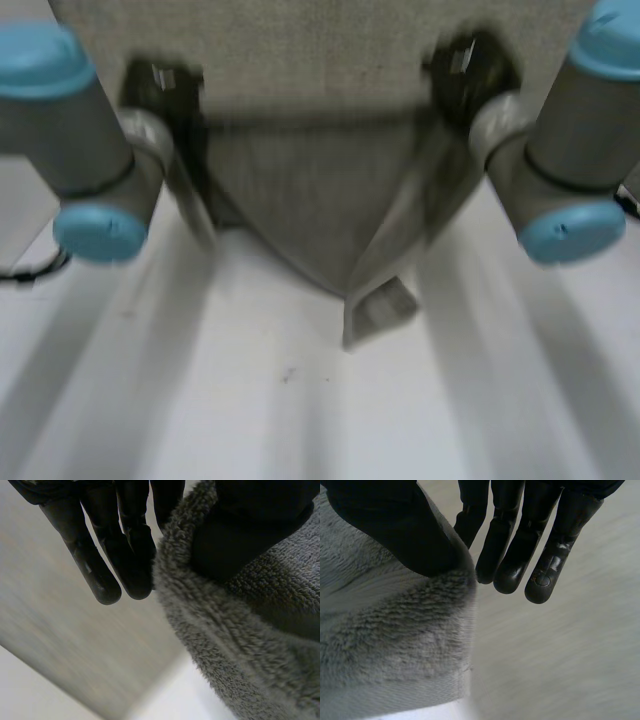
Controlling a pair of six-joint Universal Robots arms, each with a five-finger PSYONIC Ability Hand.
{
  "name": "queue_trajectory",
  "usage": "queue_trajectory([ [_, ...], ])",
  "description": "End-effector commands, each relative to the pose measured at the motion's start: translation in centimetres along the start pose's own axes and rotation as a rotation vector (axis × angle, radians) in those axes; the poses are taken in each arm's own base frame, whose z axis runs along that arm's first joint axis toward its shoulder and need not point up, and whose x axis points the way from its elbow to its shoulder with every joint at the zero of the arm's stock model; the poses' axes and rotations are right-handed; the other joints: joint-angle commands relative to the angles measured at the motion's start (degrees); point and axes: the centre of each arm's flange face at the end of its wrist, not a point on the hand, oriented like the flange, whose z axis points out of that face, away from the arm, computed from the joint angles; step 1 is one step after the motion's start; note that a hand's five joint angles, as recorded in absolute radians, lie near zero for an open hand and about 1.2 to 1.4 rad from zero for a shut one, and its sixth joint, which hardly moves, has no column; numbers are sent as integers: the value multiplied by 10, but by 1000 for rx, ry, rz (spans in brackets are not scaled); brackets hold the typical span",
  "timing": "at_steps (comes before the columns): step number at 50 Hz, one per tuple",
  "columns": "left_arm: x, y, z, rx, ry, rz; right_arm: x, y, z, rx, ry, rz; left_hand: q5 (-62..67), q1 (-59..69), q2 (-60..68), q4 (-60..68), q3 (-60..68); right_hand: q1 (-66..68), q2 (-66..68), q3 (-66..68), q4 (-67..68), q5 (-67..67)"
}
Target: Fold the towel.
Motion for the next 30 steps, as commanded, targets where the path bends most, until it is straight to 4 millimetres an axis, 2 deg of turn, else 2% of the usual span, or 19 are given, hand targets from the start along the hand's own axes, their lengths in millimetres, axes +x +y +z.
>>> queue_trajectory([
  [1,-56,-111,27,515,-263,-96,75,-84,9,481,450,16,117,137,103,102,104,247,122,118,117,134],
  [4,-53,-113,27,548,-254,-101,72,-81,0,470,425,13,117,137,103,102,104,247,122,118,117,134],
  [7,-44,-93,24,485,-198,-78,55,-60,-5,406,332,3,117,137,103,102,104,247,122,118,117,134],
  [8,-39,-77,20,421,-152,-63,55,-59,-5,406,332,3,117,137,103,102,104,247,122,118,117,134],
  [9,-34,-55,15,345,-105,-46,40,-44,-9,360,264,-3,117,137,103,102,104,247,122,118,117,134],
  [10,-34,-54,15,345,-105,-46,25,-29,-15,308,189,-14,117,137,103,102,104,247,122,118,117,134],
  [11,-29,-26,9,257,-45,-24,25,-28,-15,308,189,-14,117,137,103,102,104,247,122,118,117,134],
  [12,-29,-26,9,256,-45,-24,10,-15,-23,258,111,-17,117,137,103,102,104,247,122,118,117,134],
  [14,-5,26,-14,99,131,-6,-4,0,-33,192,29,-16,117,137,103,102,104,247,122,118,117,134],
  [15,-4,26,-15,98,132,-6,-19,14,-44,118,-60,-12,117,137,103,102,104,247,122,118,117,134],
  [16,6,49,-31,23,216,-8,-19,14,-44,118,-61,-12,117,137,103,102,104,247,122,118,117,134],
  [17,18,66,-49,-40,299,-13,-32,29,-57,31,-144,-4,117,137,103,102,104,247,122,118,117,134],
  [18,18,66,-49,-41,300,-13,-42,44,-71,-54,-219,2,117,137,103,102,104,247,122,118,117,134],
  [19,29,83,-67,-113,378,-10,-42,44,-71,-55,-220,2,117,137,103,102,104,247,122,118,117,134],
  [20,29,84,-67,-114,379,-10,-52,60,-83,-142,-290,7,117,137,103,102,104,247,122,118,117,134],
  [21,39,99,-84,-181,444,7,-61,72,-95,-215,-347,6,117,137,103,102,104,247,122,118,117,134],
  [25,56,132,-117,-305,581,138,-71,89,-112,-309,-421,-1,51,72,38,37,38,247,122,118,117,134],
  [28,57,138,-121,-321,602,185,-72,98,-117,-336,-422,2,11,31,-3,-3,-2,247,122,118,117,134],
  [30,57,143,-122,-321,614,245,-72,100,-119,-343,-419,10,-118,-98,-132,-132,-131,247,122,118,117,134],
])
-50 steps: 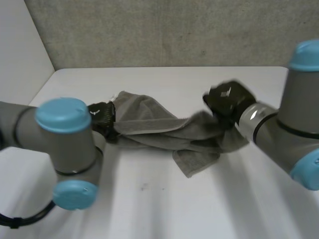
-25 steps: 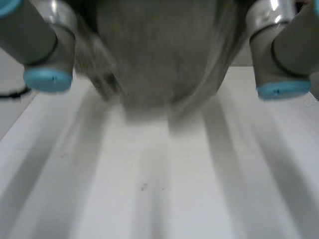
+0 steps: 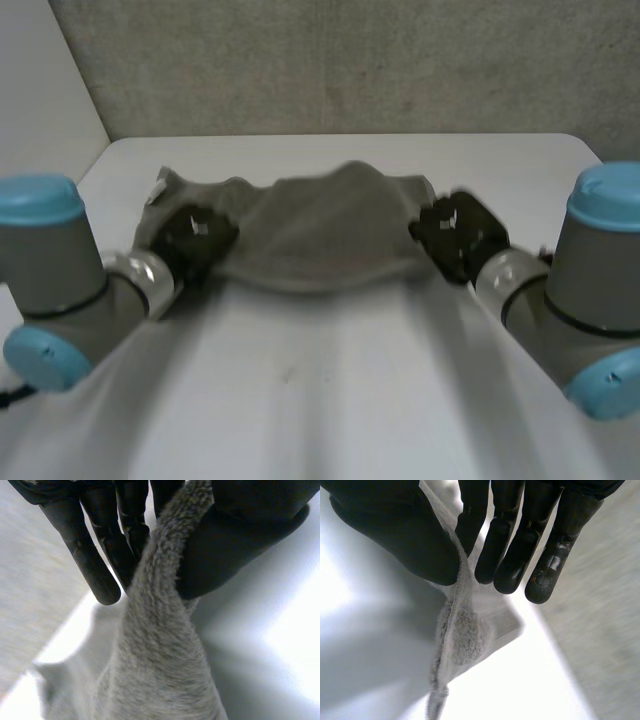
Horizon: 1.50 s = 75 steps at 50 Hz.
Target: Fold the towel.
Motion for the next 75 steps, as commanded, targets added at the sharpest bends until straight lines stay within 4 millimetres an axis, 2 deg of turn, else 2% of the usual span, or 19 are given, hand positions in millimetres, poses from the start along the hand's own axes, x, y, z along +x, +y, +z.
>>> queue_trajectory([
  [1,26,38,-12,-143,126,174,-15,29,-11,-116,-62,24,-114,-104,-108,-108,-108,247,122,118,117,132],
  [3,26,35,-12,-133,121,183,-16,31,-11,-119,-58,26,-288,-278,-282,-282,-282,247,122,118,117,132],
  [9,20,23,-16,-104,89,193,-18,35,-11,-112,-40,77,-440,-431,-434,-434,-434,247,122,118,117,132],
  [10,16,15,-21,-87,65,193,-16,36,-10,-113,-28,107,-515,-506,-509,-509,-509,247,122,118,117,132],
  [11,13,11,-24,-85,42,177,-16,36,-10,-113,-28,108,-536,-526,-530,-530,-530,247,122,118,117,132],
  [17,8,-1,-36,-54,-12,64,3,48,-6,-132,40,297,-550,-540,-543,-543,-544,247,122,118,117,132],
  [19,6,-10,-48,-24,-40,-41,8,52,-5,-141,59,361,-551,-542,-545,-545,-545,247,122,118,117,132],
  [21,4,-11,-53,-14,-55,-106,14,58,-5,-151,78,486,-551,-542,-545,-545,-545,247,122,118,117,132],
  [23,3,-11,-58,-12,-70,-175,15,60,-4,-154,81,531,-548,-538,-542,-542,-542,247,122,118,117,132],
  [25,4,-8,-63,-22,-84,-243,17,62,-4,-157,87,561,-543,-533,-537,-537,-537,247,122,118,117,132],
  [28,4,8,-76,-105,-173,-430,17,64,-4,-161,89,584,-528,-518,-522,-521,-522,247,122,118,117,132],
  [33,10,23,-86,-179,-258,-551,17,64,-4,-160,92,594,-489,-480,-483,-483,-483,247,122,118,117,132],
  [36,16,29,-90,-205,-271,-606,15,63,-4,-158,87,594,-431,-421,-424,-424,-425,247,122,118,117,132],
  [40,26,31,-92,-218,-257,-634,13,63,-3,-158,81,593,-419,-409,-412,-412,-412,247,122,118,117,132],
  [47,30,42,-85,-255,-270,-635,11,64,-4,-162,79,590,-425,-416,-419,-419,-419,247,122,118,117,132],
  [54,25,57,-66,-266,-324,-629,11,65,-5,-165,81,587,-425,-416,-419,-419,-419,247,122,118,117,132],
  [69,4,77,-39,-259,-393,-642,9,66,-6,-169,77,582,-388,-379,-382,-382,-382,247,122,118,117,132],
  [75,-3,82,-29,-259,-407,-646,10,66,-6,-169,77,581,-309,-300,-303,-303,-303,247,122,118,117,132],
])
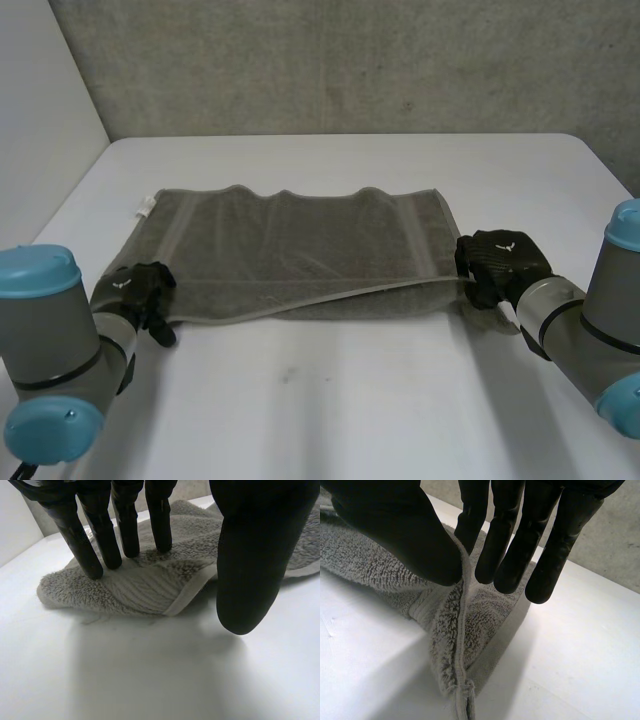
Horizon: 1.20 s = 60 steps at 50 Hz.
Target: Fold the towel.
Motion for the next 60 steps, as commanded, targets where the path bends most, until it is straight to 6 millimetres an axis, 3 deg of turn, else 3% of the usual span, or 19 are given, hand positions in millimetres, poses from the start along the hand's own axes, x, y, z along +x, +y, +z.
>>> queue_trajectory([
  [1,-4,-1,17,-1,-18,-7,0,0,0,0,-1,-1,142,142,142,143,143,247,122,118,117,130],
  [17,-8,-22,36,95,-25,-30,0,0,1,1,1,-20,428,428,428,428,429,247,122,118,117,130],
  [24,-9,-34,34,126,-25,-32,4,-14,2,34,10,-101,544,544,544,545,545,247,122,118,117,130],
  [26,-10,-58,20,190,-17,-24,3,-23,0,55,14,-149,544,544,544,545,545,247,122,118,117,130],
  [29,-11,-70,11,218,-5,-1,7,-41,-11,58,25,-271,544,544,544,545,545,247,122,118,117,130],
  [31,-8,-90,-9,246,36,99,10,-50,-19,41,27,-337,544,544,544,545,545,247,122,118,117,130],
  [32,-8,-90,-9,246,36,99,11,-58,-26,17,23,-392,544,544,544,545,545,247,122,118,117,130],
  [34,-6,-98,-28,200,78,257,11,-62,-31,-18,9,-441,544,544,544,545,545,247,122,118,117,130],
  [40,-19,-89,-40,32,81,452,8,-63,-46,-163,-67,-560,544,544,544,545,545,247,122,118,117,130],
  [43,-27,-79,-43,-77,88,525,6,-50,-43,-241,-117,-595,544,544,544,545,545,247,122,118,117,130],
  [48,-27,-40,-32,-283,162,578,2,-25,-37,-351,-178,-653,544,544,544,545,545,247,122,118,117,130],
  [52,-25,-29,-25,-322,176,589,0,-12,-28,-420,-179,-715,544,544,544,545,545,247,122,118,117,130],
  [54,-24,-28,-20,-322,179,591,-2,-15,-23,-400,-157,-729,544,544,544,545,545,247,122,118,117,130],
  [58,-17,-48,9,-204,153,604,-4,-33,-4,-286,-89,-743,544,544,544,545,545,247,122,118,117,130],
  [59,-17,-48,9,-203,153,604,-3,-44,7,-214,-46,-747,544,544,544,545,545,247,122,118,117,130],
  [60,-14,-61,19,-134,136,608,0,-57,19,-132,4,-748,544,544,544,545,545,247,122,118,117,130],
])
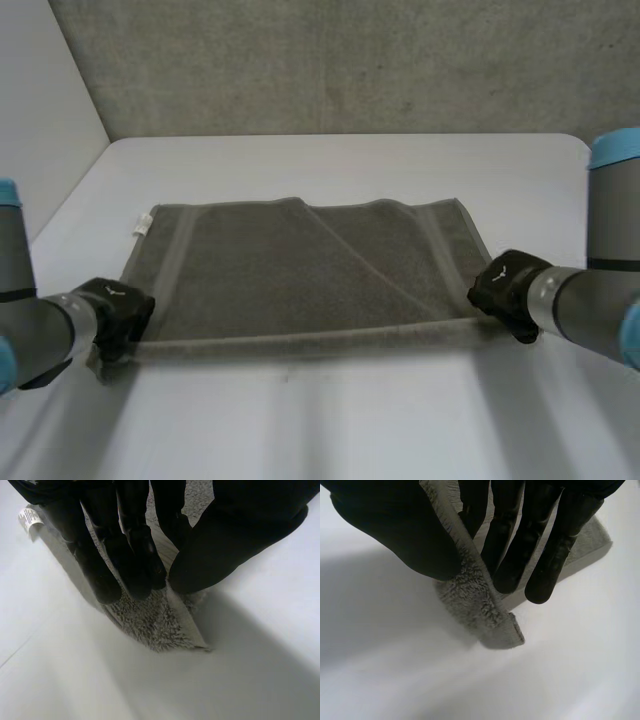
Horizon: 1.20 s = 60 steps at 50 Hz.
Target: Fold the towel.
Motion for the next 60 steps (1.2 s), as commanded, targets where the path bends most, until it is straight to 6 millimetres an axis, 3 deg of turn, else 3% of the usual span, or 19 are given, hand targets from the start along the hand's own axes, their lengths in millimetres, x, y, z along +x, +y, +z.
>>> queue_trajectory([
  [1,-24,-55,30,224,-135,22,34,-37,23,166,232,-8,106,115,103,103,104,247,122,118,117,130],
  [2,-24,-56,30,225,-135,22,49,-48,27,225,312,-2,106,115,103,103,104,247,122,118,117,130],
  [4,-47,-105,27,420,-261,28,66,-61,29,294,402,1,106,115,103,103,104,247,122,118,117,130],
  [7,-59,-136,19,545,-333,31,106,-91,22,450,630,15,106,115,103,103,104,247,122,118,117,130],
  [8,-72,-168,7,682,-407,21,130,-107,11,538,771,30,106,115,103,103,104,247,122,118,117,130],
  [9,-87,-199,-11,831,-485,-1,130,-108,11,539,773,30,106,115,103,103,104,247,122,118,117,130],
  [10,-87,-199,-11,833,-486,-1,150,-122,-4,624,902,40,106,115,103,103,104,247,122,118,117,130],
  [12,-118,-247,-55,1139,-623,-93,168,-135,-23,715,1030,52,106,115,103,103,104,247,122,118,117,130],
  [15,-137,-265,-84,1337,-677,-221,186,-151,-57,860,1194,59,106,115,103,103,104,247,122,118,117,130],
  [18,-142,-267,-88,1386,-678,-272,183,-152,-63,891,1195,76,106,115,103,103,104,247,122,118,117,130],
  [26,-111,-218,-35,1133,-486,-345,143,-125,-28,804,924,85,106,115,103,103,104,247,122,118,117,130],
  [31,-58,-140,25,850,-318,-321,102,-105,1,762,709,39,106,115,103,103,104,247,122,118,117,130],
  [32,-58,-140,25,849,-318,-321,88,-97,11,747,645,26,106,115,103,103,104,247,122,118,117,130],
  [34,-34,-100,44,736,-263,-321,74,-89,21,727,585,11,106,115,103,103,104,247,122,118,117,130],
  [36,-22,-84,52,697,-244,-315,42,-68,44,661,447,13,106,115,103,103,104,247,122,118,117,130],
  [42,14,-29,77,533,-196,-219,3,-40,69,544,288,15,106,115,103,103,104,247,122,118,117,130],
  [49,30,-6,70,423,-183,-53,-10,-27,57,414,189,-13,106,115,103,103,104,247,122,118,117,130],
  [56,21,5,8,240,-136,51,1,-2,17,185,71,54,106,115,103,103,104,247,122,118,117,130],
  [60,18,13,-29,140,-91,36,-16,24,-27,-38,-146,47,106,115,103,103,104,247,122,118,117,130],
])
